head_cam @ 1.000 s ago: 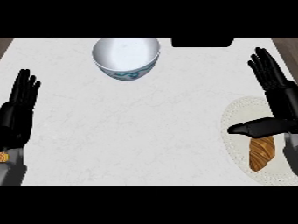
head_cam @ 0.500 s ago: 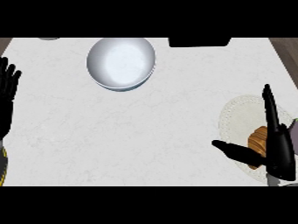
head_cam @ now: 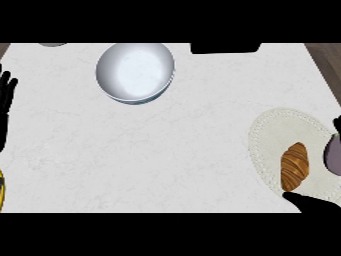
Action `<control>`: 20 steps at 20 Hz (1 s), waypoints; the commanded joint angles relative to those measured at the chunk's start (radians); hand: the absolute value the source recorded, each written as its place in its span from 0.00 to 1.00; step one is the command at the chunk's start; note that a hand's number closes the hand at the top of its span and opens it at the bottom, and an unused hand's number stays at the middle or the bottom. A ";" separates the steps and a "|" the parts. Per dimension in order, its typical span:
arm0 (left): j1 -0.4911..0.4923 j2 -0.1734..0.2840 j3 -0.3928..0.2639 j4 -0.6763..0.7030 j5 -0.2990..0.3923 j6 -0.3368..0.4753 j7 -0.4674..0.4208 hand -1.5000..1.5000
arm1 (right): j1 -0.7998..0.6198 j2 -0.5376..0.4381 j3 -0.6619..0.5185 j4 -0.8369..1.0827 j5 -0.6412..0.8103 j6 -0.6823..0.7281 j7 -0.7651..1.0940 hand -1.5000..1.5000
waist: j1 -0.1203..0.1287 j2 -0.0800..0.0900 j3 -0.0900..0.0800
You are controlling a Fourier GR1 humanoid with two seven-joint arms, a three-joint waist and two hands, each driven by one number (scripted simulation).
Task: Pick the croissant from the placemat and place it in the bowl
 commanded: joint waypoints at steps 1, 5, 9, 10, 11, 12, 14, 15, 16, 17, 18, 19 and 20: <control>0.016 -0.011 -0.008 0.010 -0.003 -0.013 -0.014 0.50 | 0.086 -0.136 -0.001 -0.131 0.040 0.178 0.238 0.00 | 0.001 0.002 -0.001; -0.042 -0.004 -0.001 0.018 0.003 -0.022 0.011 0.50 | 0.041 -0.220 -0.016 -0.245 -0.064 0.376 0.427 0.00 | 0.031 0.010 0.004; 0.028 -0.032 -0.006 0.024 -0.008 -0.045 -0.059 0.50 | 0.066 -0.310 -0.067 -0.345 -0.183 0.527 0.538 0.00 | 0.040 0.008 0.005; -0.044 -0.039 -0.008 0.011 -0.010 -0.014 0.013 0.50 | 0.049 -0.289 -0.091 -0.359 -0.213 0.543 0.555 0.00 | 0.036 0.008 0.007; -0.090 -0.028 -0.025 0.002 -0.031 0.014 0.084 0.50 | 0.050 -0.278 -0.062 -0.359 -0.189 0.553 0.590 0.00 | 0.035 0.009 0.008; -0.012 -0.042 -0.003 0.003 -0.016 -0.037 -0.015 0.50 | -0.007 -0.268 -0.097 -0.301 -0.255 0.592 0.578 0.00 | 0.048 0.010 0.007; -0.051 -0.049 -0.001 0.010 -0.030 -0.025 0.034 0.50 | 0.013 -0.243 -0.126 -0.280 -0.231 0.619 0.562 0.00 | 0.040 0.009 0.008; -0.061 -0.031 0.032 0.062 -0.029 -0.061 -0.009 0.50 | -0.053 -0.204 -0.071 -0.303 -0.212 0.638 0.635 0.00 | 0.044 0.010 0.008; -0.067 -0.056 0.020 0.048 -0.037 -0.046 0.009 0.50 | 0.048 -0.192 -0.095 -0.321 -0.166 0.628 0.581 0.00 | 0.035 0.008 0.008; -0.027 -0.019 0.045 0.011 -0.013 -0.084 0.030 0.50 | -0.027 -0.161 -0.076 -0.212 -0.154 0.625 0.556 0.00 | 0.046 0.009 0.008; 0.001 -0.064 -0.002 -0.061 -0.067 -0.021 0.052 0.50 | 0.064 -0.165 -0.131 -0.274 -0.160 0.635 0.517 0.00 | 0.038 0.007 0.009; -0.054 -0.051 0.041 0.035 -0.046 -0.069 0.009 0.50 | 0.052 -0.120 -0.077 -0.257 -0.113 0.634 0.518 0.00 | 0.037 0.008 0.008; -0.076 -0.046 0.051 0.046 -0.043 -0.064 0.027 0.50 | 0.039 -0.113 -0.091 -0.173 -0.112 0.631 0.455 0.00 | 0.039 0.009 0.009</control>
